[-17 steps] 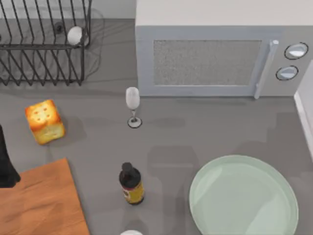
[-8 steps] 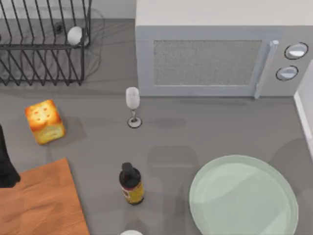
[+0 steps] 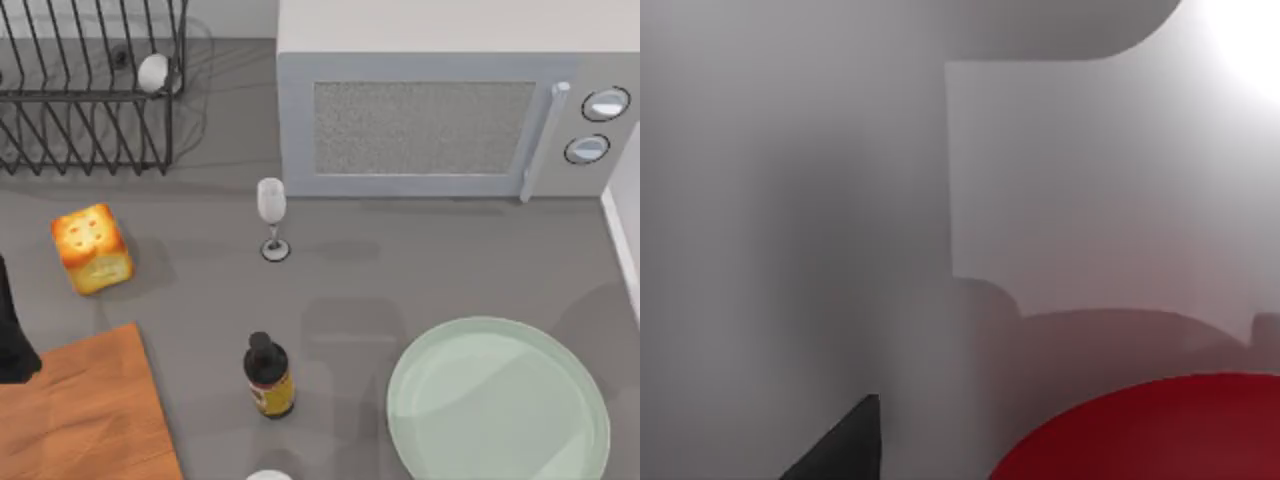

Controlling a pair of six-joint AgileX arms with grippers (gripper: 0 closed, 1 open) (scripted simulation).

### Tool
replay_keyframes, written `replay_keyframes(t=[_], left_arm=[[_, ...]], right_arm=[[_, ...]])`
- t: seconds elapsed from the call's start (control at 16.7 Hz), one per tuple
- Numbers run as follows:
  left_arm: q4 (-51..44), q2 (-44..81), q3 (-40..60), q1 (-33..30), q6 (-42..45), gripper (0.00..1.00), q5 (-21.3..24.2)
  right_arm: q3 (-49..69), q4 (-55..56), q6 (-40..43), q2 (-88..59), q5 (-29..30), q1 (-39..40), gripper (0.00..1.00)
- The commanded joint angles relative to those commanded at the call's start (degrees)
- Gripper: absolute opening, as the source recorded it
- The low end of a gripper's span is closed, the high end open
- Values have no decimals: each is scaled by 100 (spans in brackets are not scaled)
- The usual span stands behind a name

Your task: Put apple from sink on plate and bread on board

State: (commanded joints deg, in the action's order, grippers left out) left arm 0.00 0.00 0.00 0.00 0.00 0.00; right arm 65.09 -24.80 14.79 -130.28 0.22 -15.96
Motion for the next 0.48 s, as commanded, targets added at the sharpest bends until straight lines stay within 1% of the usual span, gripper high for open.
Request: replay_keyframes(t=[0.48], left_arm=[[0,0,0,0,0,100,0]], right_arm=[[0,0,0,0,0,0,17]])
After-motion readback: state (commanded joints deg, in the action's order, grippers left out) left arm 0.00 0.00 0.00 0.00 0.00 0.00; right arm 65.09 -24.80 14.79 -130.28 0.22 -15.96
